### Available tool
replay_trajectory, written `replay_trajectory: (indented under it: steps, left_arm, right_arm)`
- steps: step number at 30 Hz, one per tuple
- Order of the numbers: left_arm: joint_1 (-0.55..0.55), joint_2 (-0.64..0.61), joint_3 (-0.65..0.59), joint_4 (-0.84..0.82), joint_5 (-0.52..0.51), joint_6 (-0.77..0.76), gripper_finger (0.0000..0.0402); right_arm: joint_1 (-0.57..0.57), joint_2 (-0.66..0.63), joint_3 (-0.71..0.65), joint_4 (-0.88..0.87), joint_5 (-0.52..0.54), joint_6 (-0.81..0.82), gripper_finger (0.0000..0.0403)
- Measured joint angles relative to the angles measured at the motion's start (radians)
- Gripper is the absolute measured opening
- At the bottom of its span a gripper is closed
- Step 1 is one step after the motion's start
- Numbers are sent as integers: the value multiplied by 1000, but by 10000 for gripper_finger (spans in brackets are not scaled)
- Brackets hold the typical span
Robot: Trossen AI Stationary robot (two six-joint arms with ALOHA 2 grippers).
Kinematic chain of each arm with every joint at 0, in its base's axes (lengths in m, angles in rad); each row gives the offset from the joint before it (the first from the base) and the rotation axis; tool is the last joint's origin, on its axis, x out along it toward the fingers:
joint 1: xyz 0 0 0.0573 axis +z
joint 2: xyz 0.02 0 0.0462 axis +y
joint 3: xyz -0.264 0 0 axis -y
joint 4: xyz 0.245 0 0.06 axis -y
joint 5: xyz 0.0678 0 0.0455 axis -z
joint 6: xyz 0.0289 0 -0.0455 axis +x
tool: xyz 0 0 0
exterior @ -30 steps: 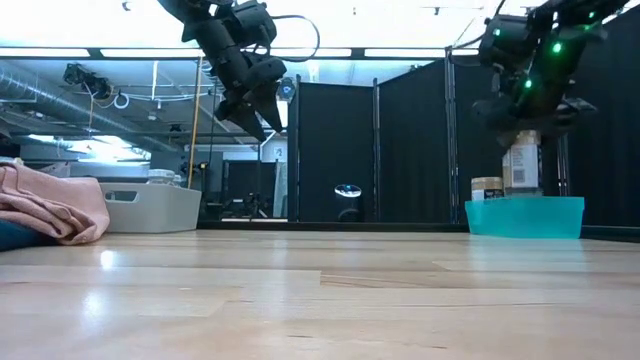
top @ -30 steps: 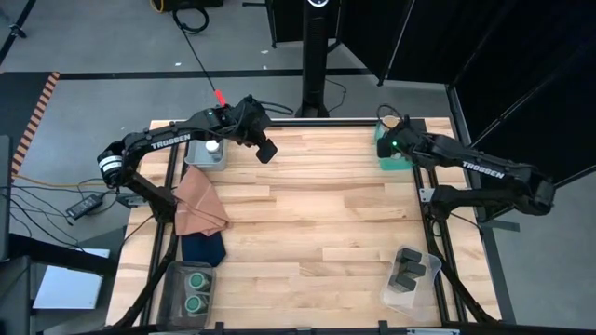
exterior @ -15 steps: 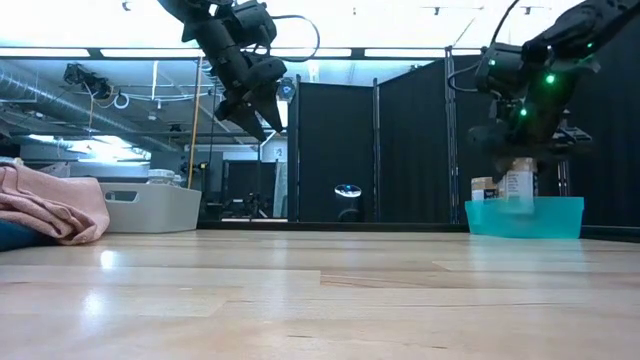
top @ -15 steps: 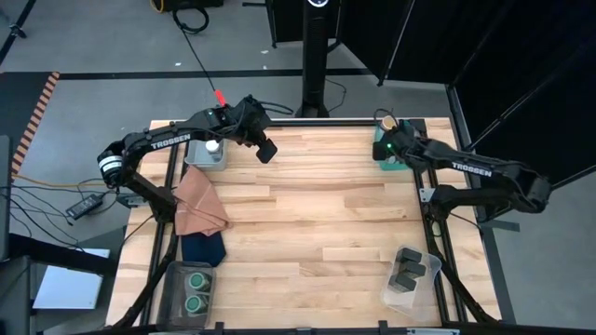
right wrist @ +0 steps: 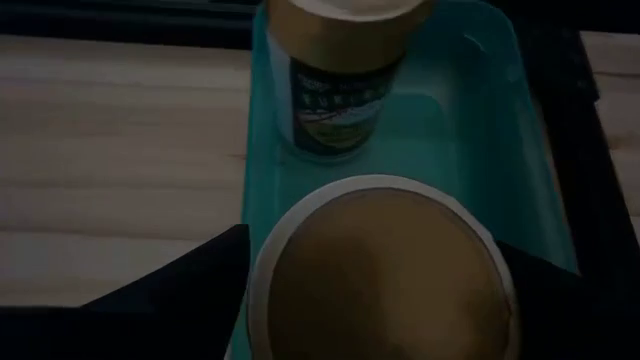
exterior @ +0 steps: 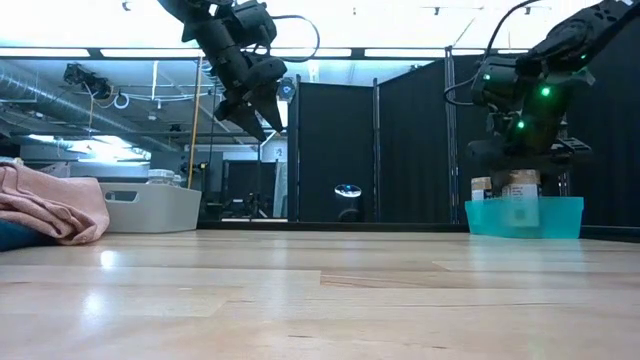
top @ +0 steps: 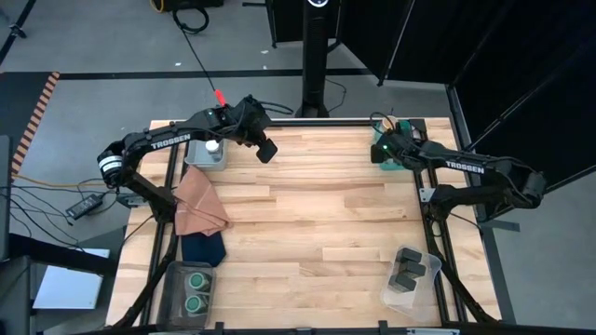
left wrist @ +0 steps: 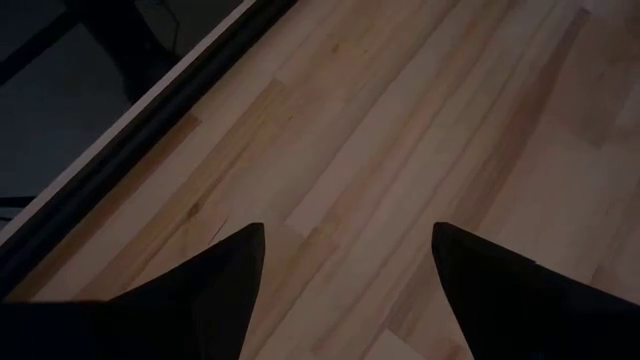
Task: Sort spices by type
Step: Return to Home Position
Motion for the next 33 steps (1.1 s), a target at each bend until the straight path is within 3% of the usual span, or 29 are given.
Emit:
replay_trajectory:
  steps: [10, 15, 23, 33]
  left_arm:
    - [0, 0, 0, 39, 1, 0, 294]
    - [0, 0, 0, 70, 65, -1, 294]
    - [0, 0, 0, 191, 229, -3, 294]
    - [-10, -47, -1, 458, 560, -16, 294]
  right_arm:
    - [0, -17, 77, 13, -67, -130, 347]
    - [0, -55, 165, 10, -76, -195, 344]
    - [0, -136, 306, -36, -100, -327, 343]
    - [7, -279, 393, -37, -243, -443, 339]
